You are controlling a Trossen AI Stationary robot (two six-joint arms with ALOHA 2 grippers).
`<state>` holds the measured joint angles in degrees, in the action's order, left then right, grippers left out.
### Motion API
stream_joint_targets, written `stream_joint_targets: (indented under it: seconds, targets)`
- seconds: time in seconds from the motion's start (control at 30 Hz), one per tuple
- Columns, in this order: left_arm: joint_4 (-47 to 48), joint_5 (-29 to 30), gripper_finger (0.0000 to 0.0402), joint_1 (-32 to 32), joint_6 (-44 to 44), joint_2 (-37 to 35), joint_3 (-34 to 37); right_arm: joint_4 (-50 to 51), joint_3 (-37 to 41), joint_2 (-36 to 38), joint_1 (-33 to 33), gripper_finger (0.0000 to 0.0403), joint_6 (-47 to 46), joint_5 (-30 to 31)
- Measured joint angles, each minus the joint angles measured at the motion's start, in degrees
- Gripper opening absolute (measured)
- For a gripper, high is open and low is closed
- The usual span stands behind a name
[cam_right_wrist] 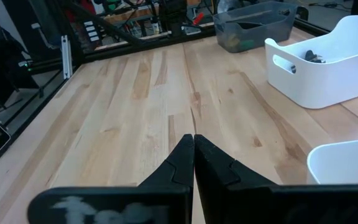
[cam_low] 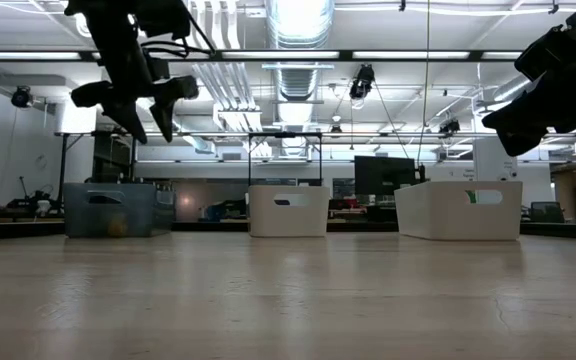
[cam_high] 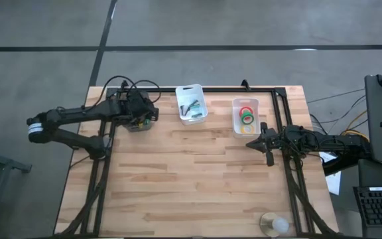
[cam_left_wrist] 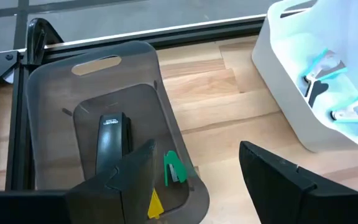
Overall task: Pick and place Stapler, Stapler remover, tape
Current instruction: Return to Home Position
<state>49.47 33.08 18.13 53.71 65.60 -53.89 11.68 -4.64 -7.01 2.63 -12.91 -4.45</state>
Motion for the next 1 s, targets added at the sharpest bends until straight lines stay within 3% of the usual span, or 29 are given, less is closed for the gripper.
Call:
stream_joint_targets:
  seconds: [0.17,0.3,0.43,0.57,0.77,1.0]
  targets:
    - [-3.06,-0.1,0.023,-3.95,-0.4,0.0,0.27,0.02,0.0,0.0,0.0,0.0009,0.0,0.0]
    - [-13.73,0.03,0.0229,-11.82,-4.69,0.02,0.85,0.02,0.0,0.0,0.0,0.0009,0.0,0.02]
    - [-23.42,5.0,0.0221,-21.66,-11.78,0.0,1.18,0.02,0.0,0.0,0.0,0.0009,0.0,0.02]
    - [-29.29,7.03,0.0169,-28.17,-19.08,-0.09,3.46,0.02,0.0,0.0,0.0,0.0009,0.0,0.02]
    - [-41.01,5.42,0.002,-31.52,-29.59,-0.09,10.41,0.01,0.0,0.0,0.0,0.0009,0.0,0.01]
    - [-55.83,-2.88,0.0008,-32.36,-38.34,-5.37,22.52,0.02,0.0,0.0,0.0,0.0009,0.0,0.02]
